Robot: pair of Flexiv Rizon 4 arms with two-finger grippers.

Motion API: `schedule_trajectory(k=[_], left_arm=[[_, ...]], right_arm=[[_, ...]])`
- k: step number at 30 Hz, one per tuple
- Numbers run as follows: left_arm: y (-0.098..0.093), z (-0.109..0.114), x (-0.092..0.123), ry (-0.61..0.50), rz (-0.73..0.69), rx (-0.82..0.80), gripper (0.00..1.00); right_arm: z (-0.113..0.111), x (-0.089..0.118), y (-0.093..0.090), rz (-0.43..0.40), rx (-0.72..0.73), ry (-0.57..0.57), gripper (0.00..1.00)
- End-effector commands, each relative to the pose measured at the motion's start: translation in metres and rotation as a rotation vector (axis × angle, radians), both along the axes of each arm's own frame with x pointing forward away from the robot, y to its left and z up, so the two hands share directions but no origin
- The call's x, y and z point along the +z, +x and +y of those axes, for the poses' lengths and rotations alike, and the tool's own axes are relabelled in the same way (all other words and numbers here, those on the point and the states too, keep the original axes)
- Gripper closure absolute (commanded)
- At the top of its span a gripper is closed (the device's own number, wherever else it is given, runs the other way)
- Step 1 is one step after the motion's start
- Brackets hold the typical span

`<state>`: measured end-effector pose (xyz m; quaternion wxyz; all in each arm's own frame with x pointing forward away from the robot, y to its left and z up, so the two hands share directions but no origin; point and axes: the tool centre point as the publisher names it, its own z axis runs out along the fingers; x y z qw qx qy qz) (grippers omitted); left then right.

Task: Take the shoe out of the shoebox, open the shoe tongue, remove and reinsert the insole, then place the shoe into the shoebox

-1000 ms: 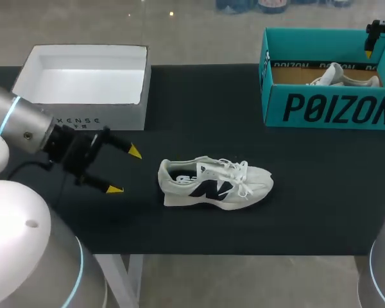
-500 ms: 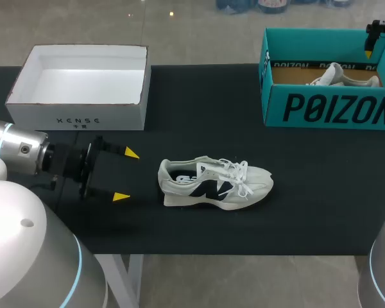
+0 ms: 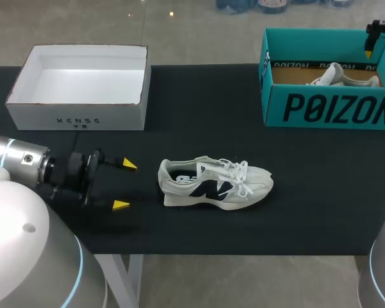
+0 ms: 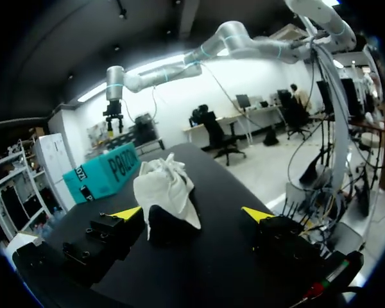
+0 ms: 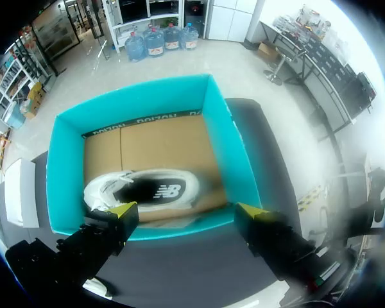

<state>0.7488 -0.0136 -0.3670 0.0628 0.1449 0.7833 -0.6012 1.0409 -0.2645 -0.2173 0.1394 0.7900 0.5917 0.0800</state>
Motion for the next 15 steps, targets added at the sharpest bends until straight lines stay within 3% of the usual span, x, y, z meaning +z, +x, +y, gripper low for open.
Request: schedule_trajectory(k=[1, 15], left_arm=[[0.01, 0.001, -0.012, -0.022, 0.044, -0.014, 0.0], [0.032, -0.005, -0.051, -0.029, 0.112, -0.006, 0.0]], right_arm=[[0.0, 0.0, 0.0, -0.001, -0.001, -0.001, 0.0], [0.0, 0.0, 0.0, -0.001, -0.001, -0.001, 0.0]])
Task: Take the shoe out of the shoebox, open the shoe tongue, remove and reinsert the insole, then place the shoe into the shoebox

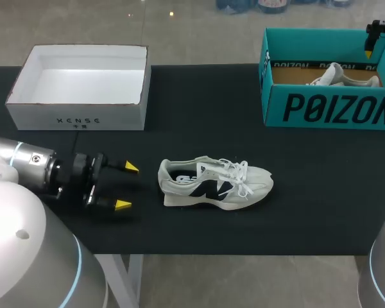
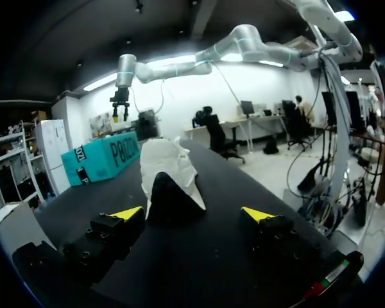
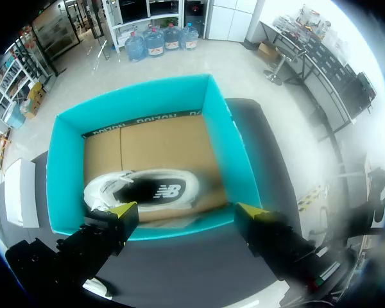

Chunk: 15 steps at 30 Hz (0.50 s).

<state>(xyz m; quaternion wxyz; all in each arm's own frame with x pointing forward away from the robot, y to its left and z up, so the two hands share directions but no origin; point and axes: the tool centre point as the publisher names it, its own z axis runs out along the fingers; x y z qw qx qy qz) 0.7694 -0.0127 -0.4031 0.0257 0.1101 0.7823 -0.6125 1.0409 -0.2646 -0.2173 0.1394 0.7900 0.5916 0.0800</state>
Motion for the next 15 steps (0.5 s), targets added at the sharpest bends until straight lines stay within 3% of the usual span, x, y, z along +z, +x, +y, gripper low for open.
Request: schedule_trajectory(k=[1, 15], left_arm=[[0.013, -0.008, -0.017, -0.021, 0.015, -0.014, 0.0], [0.032, -0.044, -0.025, -0.05, 0.023, -0.027, 0.0]], right_arm=[[0.0, 0.0, 0.0, -0.001, -0.001, -0.001, 0.0], [0.0, 0.0, 0.0, -0.001, -0.001, -0.001, 0.0]])
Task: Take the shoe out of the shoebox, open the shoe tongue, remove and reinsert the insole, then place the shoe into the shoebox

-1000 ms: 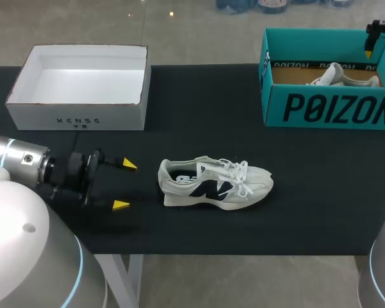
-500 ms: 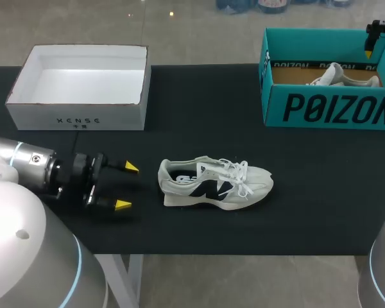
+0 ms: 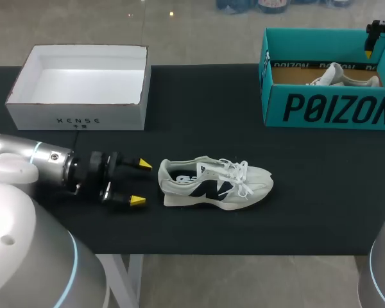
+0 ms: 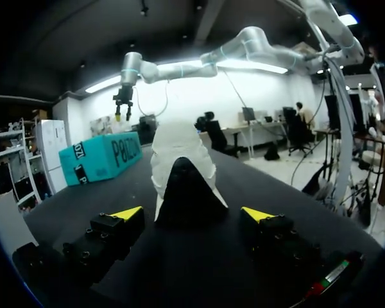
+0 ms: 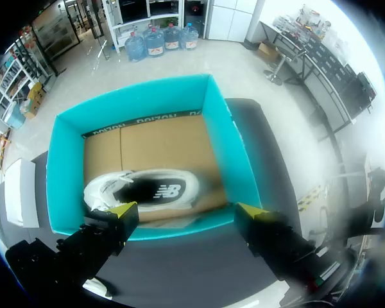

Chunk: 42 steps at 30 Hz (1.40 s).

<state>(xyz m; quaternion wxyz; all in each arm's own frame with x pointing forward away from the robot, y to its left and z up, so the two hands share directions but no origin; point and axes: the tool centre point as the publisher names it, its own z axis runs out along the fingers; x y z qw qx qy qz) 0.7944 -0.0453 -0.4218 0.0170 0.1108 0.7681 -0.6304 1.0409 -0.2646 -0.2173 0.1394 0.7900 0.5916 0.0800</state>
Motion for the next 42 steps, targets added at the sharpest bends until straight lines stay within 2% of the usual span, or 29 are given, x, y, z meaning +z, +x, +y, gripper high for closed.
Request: schedule_trajectory(k=[1, 15, 27, 42], left_arm=[[0.008, -0.014, -0.007, -0.008, 0.009, -0.014, 0.0], [0.006, -0.042, -0.013, -0.024, 0.039, -0.022, 0.0], [0.005, -0.046, -0.01, -0.027, 0.038, -0.016, 0.0], [-0.009, -0.036, 0.001, -0.006, 0.042, 0.01, 0.0]], right_arm=[[0.0, 0.0, 0.0, -0.001, -0.001, -0.001, 0.0], [0.0, 0.0, 0.0, -0.001, -0.001, -0.001, 0.0], [0.0, 0.0, 0.0, -0.001, -0.001, -0.001, 0.0], [0.0, 0.0, 0.0, -0.001, -0.001, -0.001, 0.0]])
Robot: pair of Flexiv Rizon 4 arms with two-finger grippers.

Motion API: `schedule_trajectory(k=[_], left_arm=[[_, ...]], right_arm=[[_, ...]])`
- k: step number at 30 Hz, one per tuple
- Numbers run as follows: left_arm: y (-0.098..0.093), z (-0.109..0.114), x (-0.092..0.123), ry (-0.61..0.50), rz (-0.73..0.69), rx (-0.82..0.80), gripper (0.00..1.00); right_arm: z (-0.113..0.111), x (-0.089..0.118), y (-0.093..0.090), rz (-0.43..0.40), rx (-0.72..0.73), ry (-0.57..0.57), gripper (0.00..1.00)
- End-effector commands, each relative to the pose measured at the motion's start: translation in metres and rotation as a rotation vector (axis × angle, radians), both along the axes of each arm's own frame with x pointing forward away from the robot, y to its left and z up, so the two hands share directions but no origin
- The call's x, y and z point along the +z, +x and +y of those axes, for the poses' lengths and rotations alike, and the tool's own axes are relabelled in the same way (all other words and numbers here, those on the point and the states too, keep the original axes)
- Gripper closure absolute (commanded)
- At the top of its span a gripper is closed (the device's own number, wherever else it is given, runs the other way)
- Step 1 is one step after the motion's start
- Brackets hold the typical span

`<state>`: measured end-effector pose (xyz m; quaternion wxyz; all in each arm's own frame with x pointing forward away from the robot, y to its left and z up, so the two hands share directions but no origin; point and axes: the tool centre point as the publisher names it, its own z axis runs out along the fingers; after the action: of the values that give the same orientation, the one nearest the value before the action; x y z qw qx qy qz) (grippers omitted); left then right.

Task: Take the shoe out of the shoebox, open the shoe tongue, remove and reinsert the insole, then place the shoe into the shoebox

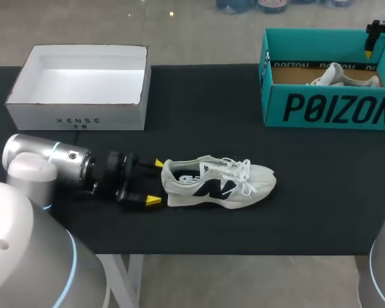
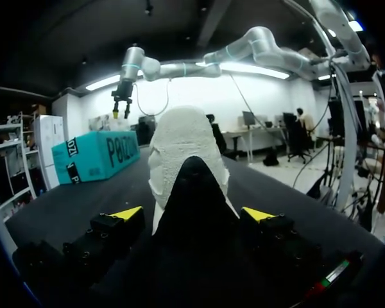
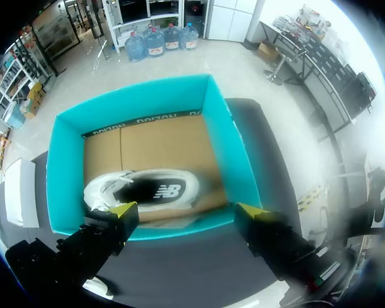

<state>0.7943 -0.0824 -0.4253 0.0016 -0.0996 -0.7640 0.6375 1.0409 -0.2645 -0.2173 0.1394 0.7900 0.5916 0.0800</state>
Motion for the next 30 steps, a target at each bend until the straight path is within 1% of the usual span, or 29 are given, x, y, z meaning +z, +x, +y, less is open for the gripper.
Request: schedule_trajectory(k=[1, 9, 19, 30], left_arm=[[-0.01, 0.001, 0.005, 0.007, -0.001, 0.018, 0.0], [-0.014, -0.007, 0.0, 0.004, 0.017, 0.022, 0.0], [-0.009, -0.02, -0.004, -0.002, 0.029, 0.019, 0.0], [-0.004, -0.02, -0.016, -0.015, 0.039, 0.051, 0.0]], right_arm=[[0.0, 0.0, 0.0, -0.001, -0.001, -0.001, 0.0], [0.0, 0.0, 0.0, -0.001, -0.001, -0.001, 0.0], [0.0, 0.0, 0.0, -0.001, -0.001, -0.001, 0.0], [0.0, 0.0, 0.0, -0.001, -0.001, -0.001, 0.0]])
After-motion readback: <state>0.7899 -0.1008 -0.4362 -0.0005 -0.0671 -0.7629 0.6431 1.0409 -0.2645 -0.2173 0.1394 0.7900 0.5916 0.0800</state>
